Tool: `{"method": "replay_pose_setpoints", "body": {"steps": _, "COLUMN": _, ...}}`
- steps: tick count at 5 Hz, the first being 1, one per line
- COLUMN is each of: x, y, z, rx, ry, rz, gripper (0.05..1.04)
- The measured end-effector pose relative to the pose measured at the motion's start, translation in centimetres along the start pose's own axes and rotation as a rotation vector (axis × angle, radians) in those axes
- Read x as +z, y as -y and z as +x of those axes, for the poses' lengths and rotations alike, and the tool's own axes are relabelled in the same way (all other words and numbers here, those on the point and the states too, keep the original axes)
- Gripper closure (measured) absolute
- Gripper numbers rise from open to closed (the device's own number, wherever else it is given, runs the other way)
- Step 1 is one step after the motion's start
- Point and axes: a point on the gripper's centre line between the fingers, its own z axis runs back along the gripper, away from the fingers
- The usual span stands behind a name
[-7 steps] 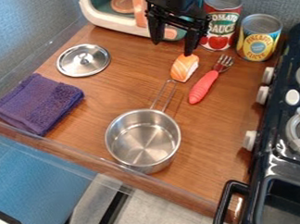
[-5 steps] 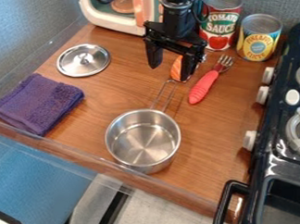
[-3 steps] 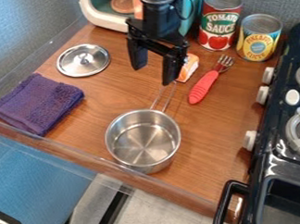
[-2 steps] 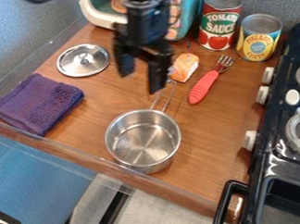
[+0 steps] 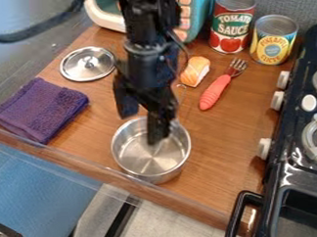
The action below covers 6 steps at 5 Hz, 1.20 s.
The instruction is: Move the silver pot to the left between the silver lid and bun
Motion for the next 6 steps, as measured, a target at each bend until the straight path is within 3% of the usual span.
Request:
{"method": "replay_pose_setpoints", "body": {"steps": 1, "x": -1.7, "y": 2.3, "z": -2.0, "rx": -0.071, "ry": -0.024, "rz": 0.062, "gripper": 0.083}}
{"method": "replay_pose_setpoints", "body": {"steps": 2, "x": -2.6, "y": 2.7, "z": -2.7, "rx": -0.089, "ry": -0.031, "rz": 0.085, "gripper": 0.083}}
{"method": "replay_pose_setpoints", "body": {"steps": 5, "x": -4.1, "y": 3.8, "z": -2.6, "rx": -0.094, "ry": -0.047, "rz": 0.098, "gripper": 0.112}}
{"method": "replay_pose_setpoints", "body": {"steps": 6, "x": -3.5, "y": 3.9, "z": -1.6, "rx": -0.072, "ry": -0.040, "rz": 0.082, "gripper": 0.382}}
